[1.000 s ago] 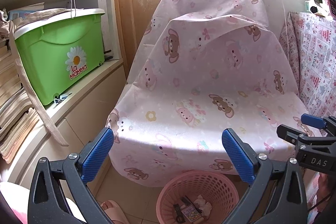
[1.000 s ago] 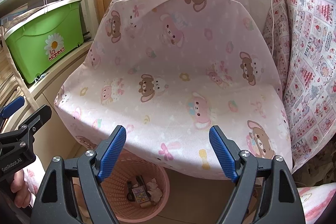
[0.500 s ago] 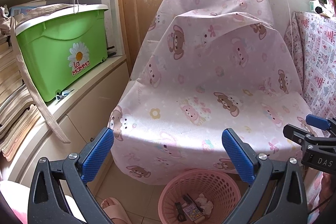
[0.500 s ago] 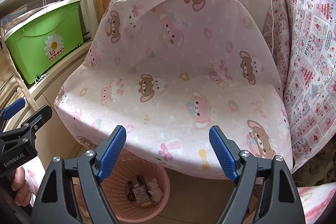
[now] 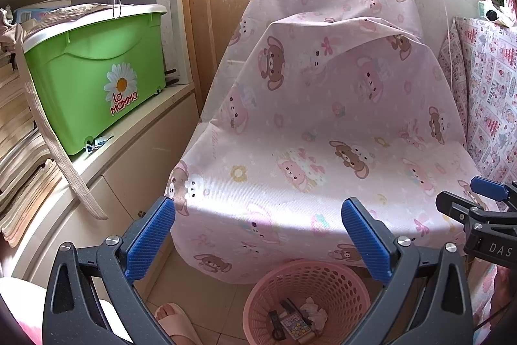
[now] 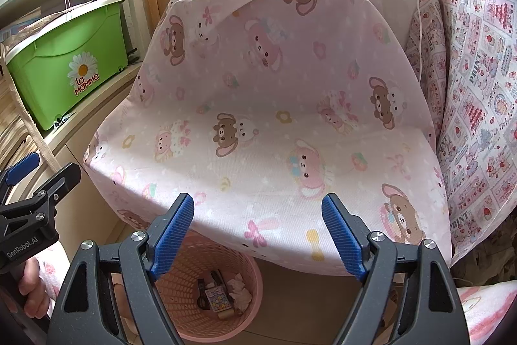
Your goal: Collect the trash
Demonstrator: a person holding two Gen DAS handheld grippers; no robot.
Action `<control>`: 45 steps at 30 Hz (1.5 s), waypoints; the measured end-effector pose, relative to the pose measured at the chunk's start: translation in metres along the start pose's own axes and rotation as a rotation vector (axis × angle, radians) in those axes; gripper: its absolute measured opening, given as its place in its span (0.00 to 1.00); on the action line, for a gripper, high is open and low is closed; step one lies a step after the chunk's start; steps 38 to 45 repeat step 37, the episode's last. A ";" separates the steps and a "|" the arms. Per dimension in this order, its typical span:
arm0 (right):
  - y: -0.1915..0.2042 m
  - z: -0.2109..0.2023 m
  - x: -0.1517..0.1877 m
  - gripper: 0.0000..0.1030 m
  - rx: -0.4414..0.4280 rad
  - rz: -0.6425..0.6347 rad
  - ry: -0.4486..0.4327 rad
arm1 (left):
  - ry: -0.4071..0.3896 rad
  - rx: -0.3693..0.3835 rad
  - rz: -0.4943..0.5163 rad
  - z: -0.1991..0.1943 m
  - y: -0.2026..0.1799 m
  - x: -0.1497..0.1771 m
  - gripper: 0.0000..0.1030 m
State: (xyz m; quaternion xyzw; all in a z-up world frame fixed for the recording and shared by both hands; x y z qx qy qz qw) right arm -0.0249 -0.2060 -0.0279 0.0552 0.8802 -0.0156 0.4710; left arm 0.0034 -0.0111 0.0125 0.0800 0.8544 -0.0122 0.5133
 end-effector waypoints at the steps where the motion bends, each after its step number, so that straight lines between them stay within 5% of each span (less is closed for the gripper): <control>1: 0.000 0.000 0.000 0.81 0.000 -0.001 0.001 | 0.000 0.000 0.000 0.000 0.000 0.000 0.99; 45: -0.005 0.003 -0.003 0.81 0.022 0.050 0.017 | -0.014 0.002 0.017 0.000 -0.004 -0.009 0.99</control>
Point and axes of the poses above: each gripper's, at about its wrist camera, not at the fingertips, and z roughly the way its jaws point, y to its left, x to its underside, the point moved 1 cm from there along z, roughly the way its jaws point, and after that the axes turned 5 degrees about -y, right-handed, at the moved point
